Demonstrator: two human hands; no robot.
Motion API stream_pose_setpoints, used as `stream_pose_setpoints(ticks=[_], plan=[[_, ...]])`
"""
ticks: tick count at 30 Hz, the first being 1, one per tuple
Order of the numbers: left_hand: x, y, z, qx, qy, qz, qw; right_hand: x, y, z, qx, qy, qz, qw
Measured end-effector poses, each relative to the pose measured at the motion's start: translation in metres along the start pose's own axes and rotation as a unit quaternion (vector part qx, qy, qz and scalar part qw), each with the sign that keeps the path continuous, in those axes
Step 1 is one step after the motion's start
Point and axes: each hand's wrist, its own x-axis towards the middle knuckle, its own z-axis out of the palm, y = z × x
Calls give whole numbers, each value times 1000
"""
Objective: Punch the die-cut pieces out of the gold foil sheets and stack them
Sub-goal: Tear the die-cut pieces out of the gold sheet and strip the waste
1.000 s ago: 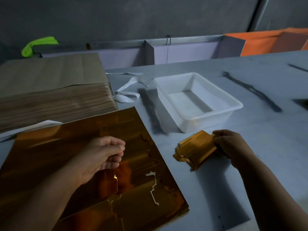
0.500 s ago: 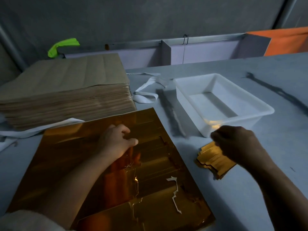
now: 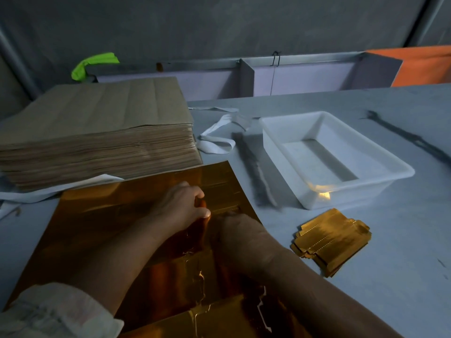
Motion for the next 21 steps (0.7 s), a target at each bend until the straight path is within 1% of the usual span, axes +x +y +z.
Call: stream_pose_setpoints(ticks=[5, 9, 11, 12, 13, 14, 16, 17, 18, 19, 20, 21], plan=[[1, -5, 4, 52, 16, 56, 997, 4, -5, 7, 23, -2, 16, 1000], [-4, -7, 5, 106, 49, 116, 986, 7, -9, 2, 56, 10, 33, 998], [-8, -8, 6, 126, 76, 144, 979, 10, -10, -1, 122, 3, 46, 992], [-9, -9, 6, 133, 94, 154, 974, 13, -10, -2, 191, 2, 65, 979], [-10, -9, 7, 136, 112, 162, 971, 15, -10, -3, 283, 3, 95, 954], [-11, -10, 7, 135, 127, 164, 969, 18, -11, -4, 379, -6, 135, 916], [-12, -11, 9, 126, 144, 151, 970, 24, -14, -6, 546, -36, 216, 808], [-12, -12, 9, 123, 150, 141, 971, 27, -15, -6, 612, -35, 239, 753], [-13, -12, 9, 120, 154, 131, 972, 31, -15, -6, 659, -26, 251, 709], [-14, -12, 10, 117, 155, 122, 973, 36, -16, -6, 690, -15, 258, 676], [-15, -11, 10, 113, 154, 115, 975, 41, -16, -5, 708, -1, 259, 657], [-16, -11, 11, 103, 152, 110, 977, 46, -16, -4, 719, 14, 257, 645]])
